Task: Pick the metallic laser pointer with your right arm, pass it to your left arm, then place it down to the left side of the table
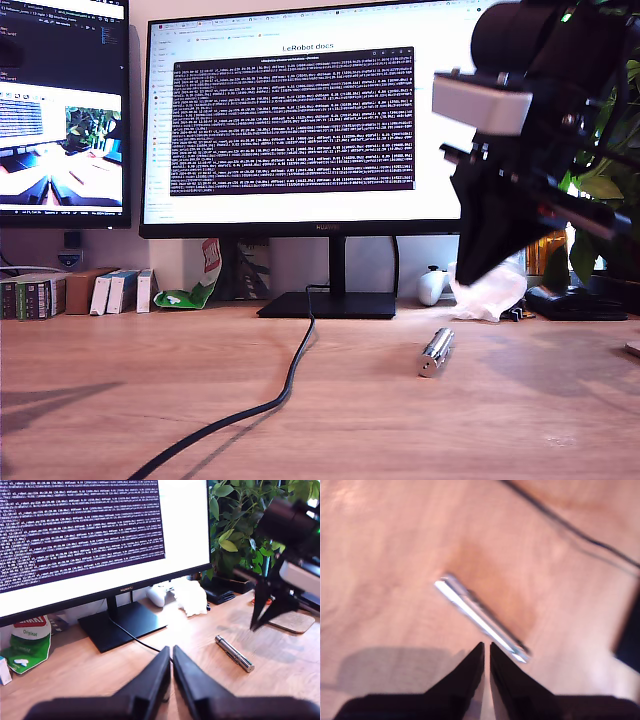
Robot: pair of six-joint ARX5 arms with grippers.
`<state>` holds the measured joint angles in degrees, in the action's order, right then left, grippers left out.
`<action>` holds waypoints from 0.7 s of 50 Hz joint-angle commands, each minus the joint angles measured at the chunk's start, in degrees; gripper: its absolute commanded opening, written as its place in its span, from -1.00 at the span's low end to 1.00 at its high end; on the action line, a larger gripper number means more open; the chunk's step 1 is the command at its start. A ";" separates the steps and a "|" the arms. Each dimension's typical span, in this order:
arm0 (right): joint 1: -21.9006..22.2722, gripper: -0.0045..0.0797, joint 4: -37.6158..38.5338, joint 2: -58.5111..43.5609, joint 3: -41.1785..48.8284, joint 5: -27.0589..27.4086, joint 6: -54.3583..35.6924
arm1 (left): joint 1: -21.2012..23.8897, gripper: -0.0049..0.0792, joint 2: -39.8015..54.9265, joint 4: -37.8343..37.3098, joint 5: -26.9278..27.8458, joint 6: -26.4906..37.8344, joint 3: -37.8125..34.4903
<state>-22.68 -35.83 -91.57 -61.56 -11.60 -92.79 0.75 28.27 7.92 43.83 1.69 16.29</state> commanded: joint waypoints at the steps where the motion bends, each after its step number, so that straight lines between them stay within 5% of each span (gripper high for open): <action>1: -0.61 -0.91 -0.92 -1.57 -0.83 0.68 -2.34 | 0.17 -0.93 0.24 0.46 0.07 0.26 0.76; 9: -1.68 -0.83 -1.77 -3.10 -0.83 0.85 -3.28 | 0.17 -0.93 0.24 0.02 0.07 0.26 0.76; 17: -3.19 -0.19 -0.90 -4.90 -0.83 0.85 -3.28 | 0.17 -0.93 0.24 -0.59 0.07 0.26 0.76; 35: -4.22 -0.17 0.44 -7.34 -0.83 0.42 -3.87 | 0.17 -0.93 0.24 -0.61 0.04 0.26 0.76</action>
<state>-26.39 -35.42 -97.51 -61.69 -10.96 -96.14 0.75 28.27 7.18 43.83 1.69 16.32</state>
